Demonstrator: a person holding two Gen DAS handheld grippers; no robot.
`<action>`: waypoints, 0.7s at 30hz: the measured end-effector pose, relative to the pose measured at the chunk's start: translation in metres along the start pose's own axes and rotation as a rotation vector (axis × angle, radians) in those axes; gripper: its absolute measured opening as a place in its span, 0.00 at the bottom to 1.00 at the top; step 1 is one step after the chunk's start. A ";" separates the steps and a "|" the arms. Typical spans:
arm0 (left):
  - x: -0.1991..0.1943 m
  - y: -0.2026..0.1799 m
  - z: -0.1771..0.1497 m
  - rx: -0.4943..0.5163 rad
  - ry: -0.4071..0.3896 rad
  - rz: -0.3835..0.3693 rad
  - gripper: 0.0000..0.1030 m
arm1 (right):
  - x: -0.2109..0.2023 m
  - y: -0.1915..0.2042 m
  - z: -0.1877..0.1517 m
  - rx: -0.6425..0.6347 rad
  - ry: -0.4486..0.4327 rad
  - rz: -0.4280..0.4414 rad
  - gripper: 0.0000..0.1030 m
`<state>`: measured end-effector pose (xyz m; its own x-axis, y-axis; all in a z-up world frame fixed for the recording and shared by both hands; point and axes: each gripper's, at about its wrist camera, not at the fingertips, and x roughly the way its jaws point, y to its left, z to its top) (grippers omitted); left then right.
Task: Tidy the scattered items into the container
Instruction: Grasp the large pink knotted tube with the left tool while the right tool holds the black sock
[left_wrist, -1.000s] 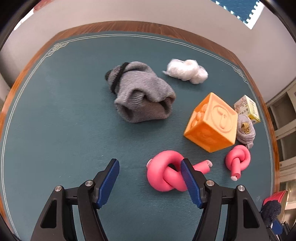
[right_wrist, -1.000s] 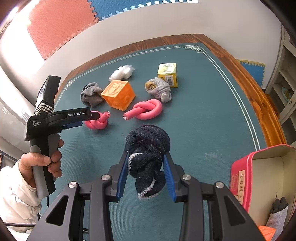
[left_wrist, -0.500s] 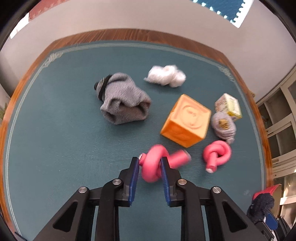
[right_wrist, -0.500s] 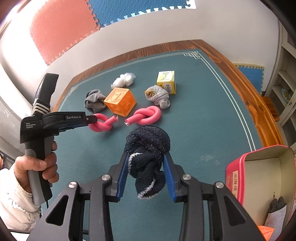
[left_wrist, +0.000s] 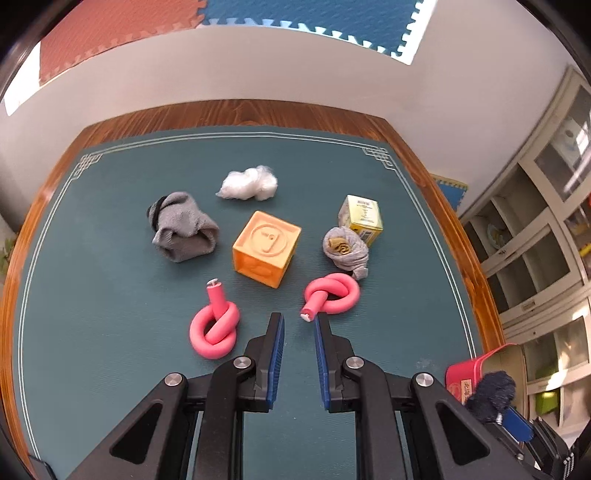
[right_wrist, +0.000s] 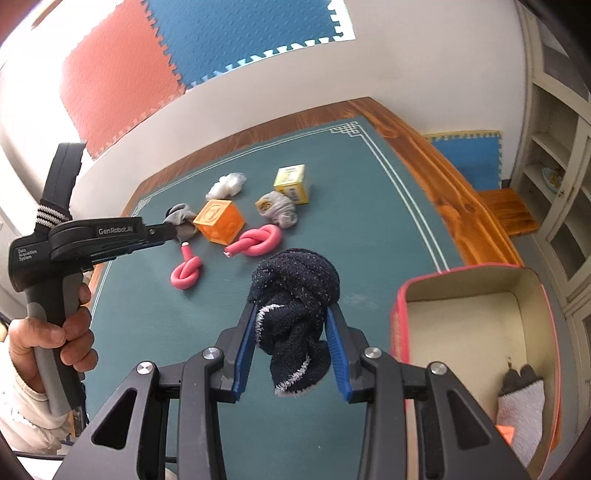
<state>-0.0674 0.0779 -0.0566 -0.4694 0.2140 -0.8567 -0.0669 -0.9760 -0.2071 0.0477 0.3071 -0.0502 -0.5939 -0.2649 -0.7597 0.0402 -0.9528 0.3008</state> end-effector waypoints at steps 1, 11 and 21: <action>0.002 0.005 -0.001 -0.010 0.004 0.012 0.18 | -0.001 -0.003 -0.001 0.008 0.002 0.001 0.41; 0.031 0.053 -0.013 -0.003 -0.003 0.156 0.77 | 0.011 0.004 0.002 -0.008 0.025 0.011 0.41; 0.080 0.066 -0.007 0.050 0.092 0.136 0.77 | 0.048 0.015 -0.008 -0.041 0.155 0.006 0.41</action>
<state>-0.1026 0.0305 -0.1420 -0.3946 0.0804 -0.9153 -0.0527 -0.9965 -0.0648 0.0261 0.2790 -0.0866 -0.4622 -0.2875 -0.8389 0.0785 -0.9555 0.2842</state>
